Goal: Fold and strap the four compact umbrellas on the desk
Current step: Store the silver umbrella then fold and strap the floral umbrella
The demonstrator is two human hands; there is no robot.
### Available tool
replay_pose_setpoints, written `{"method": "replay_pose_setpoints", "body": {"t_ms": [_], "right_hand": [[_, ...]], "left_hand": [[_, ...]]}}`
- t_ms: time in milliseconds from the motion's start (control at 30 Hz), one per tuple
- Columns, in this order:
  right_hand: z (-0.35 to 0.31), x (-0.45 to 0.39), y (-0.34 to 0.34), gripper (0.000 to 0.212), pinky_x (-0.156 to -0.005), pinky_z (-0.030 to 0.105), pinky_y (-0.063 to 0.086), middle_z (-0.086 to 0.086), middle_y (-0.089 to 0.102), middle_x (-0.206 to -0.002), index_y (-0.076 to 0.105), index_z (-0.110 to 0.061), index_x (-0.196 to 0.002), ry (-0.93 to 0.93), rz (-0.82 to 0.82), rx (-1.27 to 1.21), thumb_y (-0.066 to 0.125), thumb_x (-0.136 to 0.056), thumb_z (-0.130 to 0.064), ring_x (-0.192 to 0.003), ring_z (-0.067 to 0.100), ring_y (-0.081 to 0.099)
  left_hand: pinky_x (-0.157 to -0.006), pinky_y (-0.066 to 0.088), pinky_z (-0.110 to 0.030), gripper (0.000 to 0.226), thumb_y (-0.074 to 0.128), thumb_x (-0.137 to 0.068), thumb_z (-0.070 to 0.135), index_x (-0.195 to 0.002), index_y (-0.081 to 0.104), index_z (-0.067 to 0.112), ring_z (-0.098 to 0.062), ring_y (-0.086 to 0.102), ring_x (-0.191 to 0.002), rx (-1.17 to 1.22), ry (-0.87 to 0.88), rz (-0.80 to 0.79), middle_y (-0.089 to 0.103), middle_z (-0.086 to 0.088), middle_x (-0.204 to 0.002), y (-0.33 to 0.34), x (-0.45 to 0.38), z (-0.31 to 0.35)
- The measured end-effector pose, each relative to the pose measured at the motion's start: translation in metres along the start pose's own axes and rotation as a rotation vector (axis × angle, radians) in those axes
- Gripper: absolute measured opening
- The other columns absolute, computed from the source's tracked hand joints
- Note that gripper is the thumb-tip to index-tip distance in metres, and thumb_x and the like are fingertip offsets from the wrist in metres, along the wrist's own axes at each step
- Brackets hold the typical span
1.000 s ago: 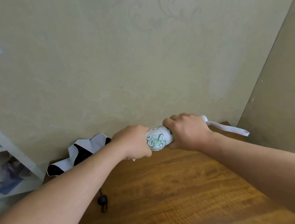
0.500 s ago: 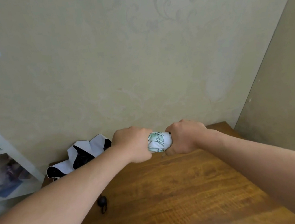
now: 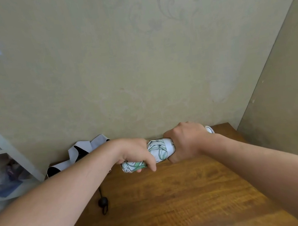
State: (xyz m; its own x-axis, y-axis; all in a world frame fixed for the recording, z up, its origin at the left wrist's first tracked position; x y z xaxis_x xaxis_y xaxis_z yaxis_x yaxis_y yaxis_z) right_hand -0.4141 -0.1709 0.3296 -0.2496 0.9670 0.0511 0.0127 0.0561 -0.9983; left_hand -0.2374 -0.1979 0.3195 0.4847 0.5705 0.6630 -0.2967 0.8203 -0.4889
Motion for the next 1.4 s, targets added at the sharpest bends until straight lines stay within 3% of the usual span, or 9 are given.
{"method": "replay_pose_setpoints", "body": {"t_ms": [233, 467, 567, 733, 867, 967, 1033, 1267, 1400], "right_hand": [[0.008, -0.007, 0.006, 0.043, -0.061, 0.029, 0.046, -0.012, 0.064, -0.075, 0.055, -0.033, -0.077, 0.094, -0.137, -0.236, 0.076, -0.065, -0.068, -0.076, 0.015, 0.062], [0.005, -0.002, 0.009, 0.049, -0.072, 0.037, 0.060, -0.011, 0.069, -0.081, 0.061, -0.033, -0.097, -0.040, -0.136, -0.213, 0.068, -0.065, -0.069, -0.078, 0.014, 0.066], [0.006, 0.002, 0.002, 0.035, -0.068, 0.033, 0.056, -0.010, 0.069, -0.085, 0.059, -0.033, -0.102, -0.080, -0.152, -0.170, 0.071, -0.075, -0.053, -0.079, 0.018, 0.066], [0.017, 0.004, -0.010, 0.026, -0.060, 0.023, 0.045, -0.013, 0.069, -0.085, 0.059, -0.033, -0.097, -0.049, -0.187, -0.241, 0.074, -0.078, -0.043, -0.079, 0.011, 0.065], [0.026, 0.003, -0.003, 0.025, -0.063, 0.036, 0.057, -0.003, 0.074, -0.085, 0.065, -0.032, -0.094, 0.009, -0.273, -0.457, 0.075, -0.072, -0.032, -0.075, 0.026, 0.071], [0.028, 0.010, 0.008, 0.035, -0.066, 0.041, 0.061, 0.009, 0.074, -0.097, 0.072, -0.031, -0.104, 0.029, -0.465, -0.769, 0.083, -0.071, -0.028, -0.072, 0.025, 0.065], [0.026, 0.014, 0.012, 0.037, -0.072, 0.042, 0.062, 0.010, 0.072, -0.098, 0.072, -0.031, -0.107, 0.026, -0.525, -0.833, 0.087, -0.073, -0.025, -0.077, 0.021, 0.065], [0.016, 0.018, 0.001, 0.056, -0.077, 0.025, 0.053, -0.016, 0.070, -0.103, 0.054, -0.045, -0.130, -0.146, -0.176, -0.494, 0.080, -0.081, -0.037, -0.087, 0.007, 0.065], [0.010, 0.026, 0.007, 0.060, -0.069, 0.013, 0.043, -0.021, 0.064, -0.093, 0.048, -0.033, -0.142, -0.224, -0.124, -0.478, 0.077, -0.089, -0.037, -0.075, -0.001, 0.060]], "left_hand": [[-0.060, 0.042, -0.028, 0.029, 0.065, -0.074, 0.040, -0.099, 0.053, 0.033, -0.023, 0.063, -0.076, -0.899, 0.190, 0.743, 0.063, 0.007, -0.084, -0.006, 0.009, 0.019], [-0.056, 0.045, -0.029, 0.024, 0.070, -0.067, 0.037, -0.085, 0.057, 0.029, -0.018, 0.063, -0.067, -0.647, 0.131, 0.417, 0.066, 0.006, -0.078, -0.012, 0.007, 0.011], [-0.049, 0.042, -0.031, 0.022, 0.071, -0.068, 0.031, -0.086, 0.058, 0.026, -0.018, 0.060, -0.053, -0.551, 0.152, 0.321, 0.068, 0.001, -0.076, -0.013, 0.010, 0.013], [-0.053, 0.041, -0.030, 0.020, 0.069, -0.071, 0.035, -0.083, 0.054, 0.029, -0.018, 0.060, -0.061, -0.642, 0.194, 0.419, 0.064, 0.004, -0.075, -0.017, 0.015, 0.026], [-0.064, 0.056, -0.033, 0.023, 0.063, -0.076, 0.044, -0.098, 0.057, 0.040, -0.018, 0.062, -0.074, -0.784, 0.330, 0.580, 0.061, 0.011, -0.078, -0.022, 0.016, 0.029], [-0.060, 0.045, -0.026, 0.048, 0.067, -0.082, 0.054, -0.128, 0.052, 0.059, -0.003, 0.056, -0.071, -0.800, 0.395, 0.506, 0.057, 0.019, -0.077, -0.022, 0.022, 0.028], [-0.055, 0.040, -0.025, 0.046, 0.074, -0.080, 0.054, -0.124, 0.059, 0.059, 0.001, 0.056, -0.065, -0.660, 0.387, 0.400, 0.061, 0.024, -0.074, -0.022, 0.023, 0.026], [-0.067, 0.052, -0.026, 0.036, 0.087, -0.075, 0.042, -0.108, 0.072, 0.044, -0.004, 0.068, -0.074, -0.266, 0.280, 0.182, 0.075, 0.015, -0.088, -0.030, 0.012, 0.006], [-0.075, 0.058, -0.028, 0.038, 0.090, -0.075, 0.037, -0.109, 0.074, 0.043, -0.009, 0.074, -0.086, -0.180, 0.238, 0.101, 0.077, 0.017, -0.092, -0.030, 0.010, 0.001]]}}
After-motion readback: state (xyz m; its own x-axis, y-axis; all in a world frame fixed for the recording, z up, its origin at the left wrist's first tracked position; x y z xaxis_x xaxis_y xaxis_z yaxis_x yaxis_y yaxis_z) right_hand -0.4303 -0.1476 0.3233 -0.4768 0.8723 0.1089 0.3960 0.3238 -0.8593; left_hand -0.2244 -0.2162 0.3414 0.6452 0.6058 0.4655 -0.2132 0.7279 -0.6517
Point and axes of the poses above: each hand's wrist, its own x-axis away from the middle knuckle, its own y-axis out of the palm, z = x × y, the point moved 4 cm from there along -x, towards the middle knuckle
